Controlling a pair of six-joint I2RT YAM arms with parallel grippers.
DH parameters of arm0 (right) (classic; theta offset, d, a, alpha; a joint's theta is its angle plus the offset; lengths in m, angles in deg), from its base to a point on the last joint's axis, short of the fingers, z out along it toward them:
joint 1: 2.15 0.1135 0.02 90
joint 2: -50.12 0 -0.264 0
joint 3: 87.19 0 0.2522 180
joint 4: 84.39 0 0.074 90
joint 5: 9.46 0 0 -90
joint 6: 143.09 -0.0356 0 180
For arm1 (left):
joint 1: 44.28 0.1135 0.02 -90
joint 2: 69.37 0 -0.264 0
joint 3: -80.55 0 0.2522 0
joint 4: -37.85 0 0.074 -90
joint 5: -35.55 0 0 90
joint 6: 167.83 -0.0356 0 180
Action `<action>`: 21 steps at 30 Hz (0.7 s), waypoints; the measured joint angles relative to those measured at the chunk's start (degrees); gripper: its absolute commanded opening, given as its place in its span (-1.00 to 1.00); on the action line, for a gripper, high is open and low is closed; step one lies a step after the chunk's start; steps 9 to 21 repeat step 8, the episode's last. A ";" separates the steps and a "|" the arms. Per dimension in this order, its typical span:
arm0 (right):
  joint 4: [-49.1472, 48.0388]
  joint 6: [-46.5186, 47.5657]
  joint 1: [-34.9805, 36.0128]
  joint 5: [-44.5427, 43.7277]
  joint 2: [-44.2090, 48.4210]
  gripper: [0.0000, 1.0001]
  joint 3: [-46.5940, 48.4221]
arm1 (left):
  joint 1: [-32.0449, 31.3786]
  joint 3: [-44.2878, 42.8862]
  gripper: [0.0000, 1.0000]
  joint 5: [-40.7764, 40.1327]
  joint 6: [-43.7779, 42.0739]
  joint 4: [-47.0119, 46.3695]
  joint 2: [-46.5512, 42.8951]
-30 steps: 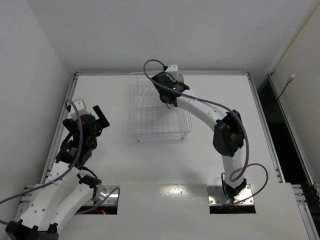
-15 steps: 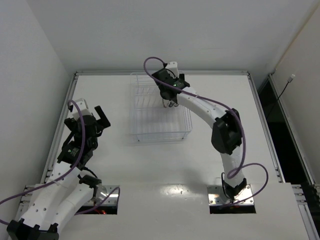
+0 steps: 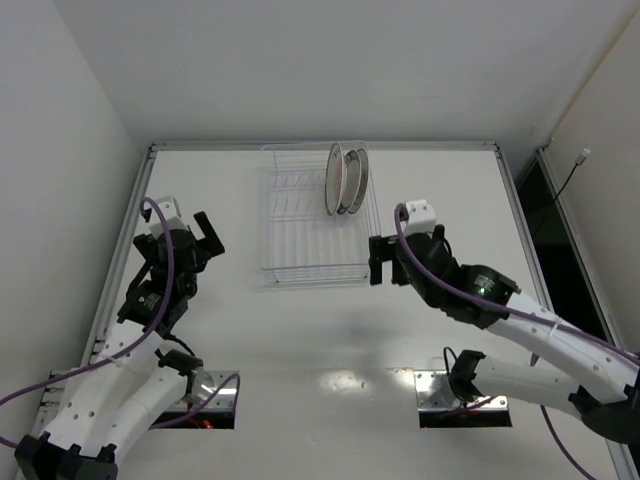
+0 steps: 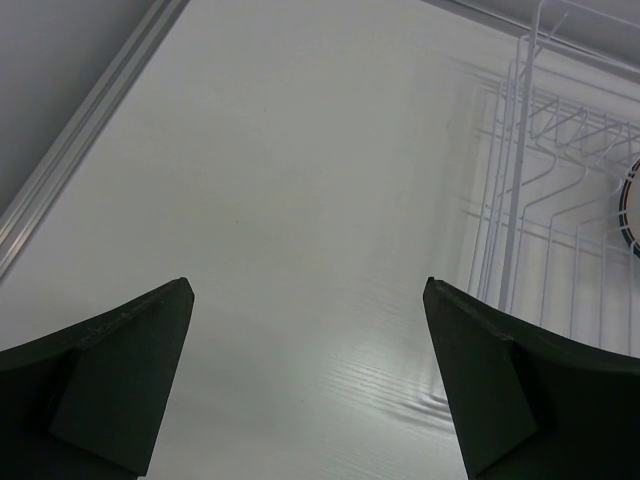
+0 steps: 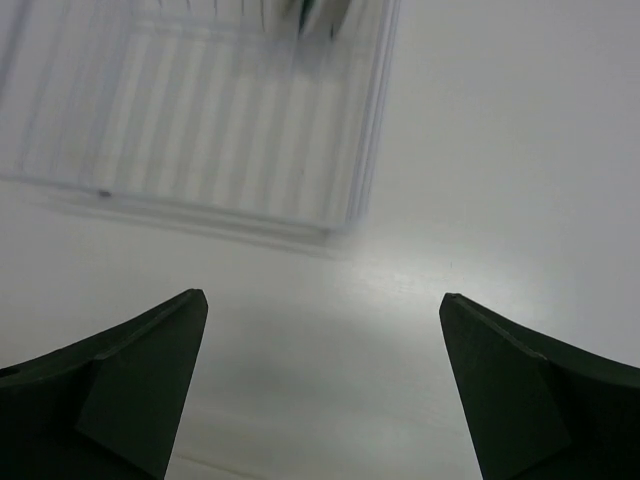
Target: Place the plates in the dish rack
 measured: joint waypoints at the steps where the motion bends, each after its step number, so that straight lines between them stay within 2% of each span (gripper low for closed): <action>1: -0.98 -1.38 0.39 1.20 3.04 1.00 -4.46 | -0.13 0.00 1.00 0.28 0.00 0.02 0.44; 4: -0.85 -6.12 2.54 3.76 8.61 1.00 -16.13 | -0.26 0.00 1.00 1.25 0.07 0.13 0.94; 7: 0.76 -11.37 4.52 4.52 11.93 1.00 -22.51 | -0.85 0.00 1.00 1.33 0.09 0.13 0.94; 21: 1.62 -12.96 4.90 4.44 12.74 1.00 -23.41 | -1.46 0.00 1.00 1.03 0.09 0.15 1.07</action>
